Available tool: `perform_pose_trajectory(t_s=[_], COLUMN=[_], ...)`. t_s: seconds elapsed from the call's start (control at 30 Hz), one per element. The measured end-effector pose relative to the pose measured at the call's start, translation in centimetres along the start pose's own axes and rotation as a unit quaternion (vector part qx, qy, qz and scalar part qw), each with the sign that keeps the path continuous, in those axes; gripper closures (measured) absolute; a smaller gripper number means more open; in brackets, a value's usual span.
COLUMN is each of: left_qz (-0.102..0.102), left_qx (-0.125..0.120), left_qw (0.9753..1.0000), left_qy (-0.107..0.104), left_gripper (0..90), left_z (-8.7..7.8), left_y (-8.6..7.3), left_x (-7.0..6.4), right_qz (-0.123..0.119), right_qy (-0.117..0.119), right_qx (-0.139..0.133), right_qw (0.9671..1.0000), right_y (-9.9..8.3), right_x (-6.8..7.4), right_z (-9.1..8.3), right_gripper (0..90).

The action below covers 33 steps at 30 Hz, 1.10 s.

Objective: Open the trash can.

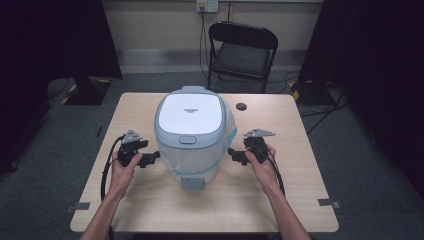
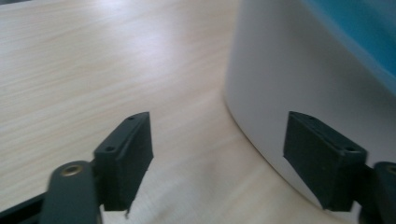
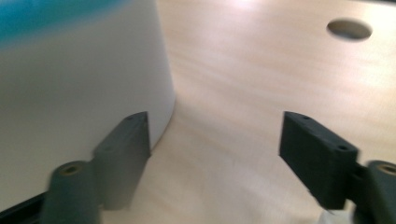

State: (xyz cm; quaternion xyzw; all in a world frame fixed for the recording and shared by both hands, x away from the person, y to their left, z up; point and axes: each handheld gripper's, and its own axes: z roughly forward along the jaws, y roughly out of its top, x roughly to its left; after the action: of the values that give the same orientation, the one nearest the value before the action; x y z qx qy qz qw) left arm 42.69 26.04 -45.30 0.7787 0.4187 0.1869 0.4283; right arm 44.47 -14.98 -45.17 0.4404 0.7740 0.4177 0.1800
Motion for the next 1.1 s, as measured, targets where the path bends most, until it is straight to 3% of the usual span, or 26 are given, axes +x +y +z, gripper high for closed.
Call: perform_pose_trajectory(t_s=[0.1, 0.17, 0.3, 0.5, 0.57, 0.73, 0.87, 0.93, 1.1], left_qz=[0.010, -0.001, -0.005, 0.008, -0.005, -0.024, -0.009, 0.014, 0.025], left_qx=[-0.008, -0.024, -0.042, -0.038, -0.047, -0.041, -0.031, -0.015, -0.018], left_qw=[0.9999, 0.9993, 0.9984, 0.9979, 0.9964, 0.9951, 0.9932, 0.9905, 0.9869], left_qy=[-0.008, -0.028, -0.037, -0.052, -0.070, -0.086, -0.112, -0.136, -0.159], left_gripper=[21.5, 21.4, 23.5, 32.1, 32.7, 33.5, 39.4, 47.0, 56.4], left_z=[-0.8, -2.1, -3.2, -4.3, -4.4, -4.5, -4.7, -4.4, -3.1], left_y=[-0.3, -0.5, -1.0, -2.1, -2.6, -3.3, -3.9, -4.0, -4.1], left_x=[-0.9, -1.5, -2.2, -4.7, -5.1, -6.1, -7.5, -9.0, -10.9], right_qz=[-0.007, -0.013, -0.005, -0.001, 0.001, -0.004, -0.007, -0.023, -0.035], right_qy=[-0.006, -0.018, -0.012, -0.015, -0.015, -0.016, -0.021, -0.027, -0.035], right_qx=[0.009, 0.012, 0.003, 0.024, 0.033, 0.045, 0.061, 0.064, 0.054], right_qw=[0.9999, 0.9997, 0.9999, 0.9996, 0.9994, 0.9988, 0.9979, 0.9974, 0.9973], right_y=[-0.9, -1.6, -3.3, -6.6, -7.3, -8.3, -8.8, -8.9, -9.3], right_x=[-0.1, -0.1, -0.1, -0.3, -0.1, 0.2, 0.1, 0.3, 0.6], right_z=[-0.4, -1.0, -2.7, -4.2, -4.5, -5.0, -4.6, -4.5, -4.4], right_gripper=[20.1, 20.1, 19.8, 20.0, 20.6, 21.0, 20.4, 18.6, 18.2])
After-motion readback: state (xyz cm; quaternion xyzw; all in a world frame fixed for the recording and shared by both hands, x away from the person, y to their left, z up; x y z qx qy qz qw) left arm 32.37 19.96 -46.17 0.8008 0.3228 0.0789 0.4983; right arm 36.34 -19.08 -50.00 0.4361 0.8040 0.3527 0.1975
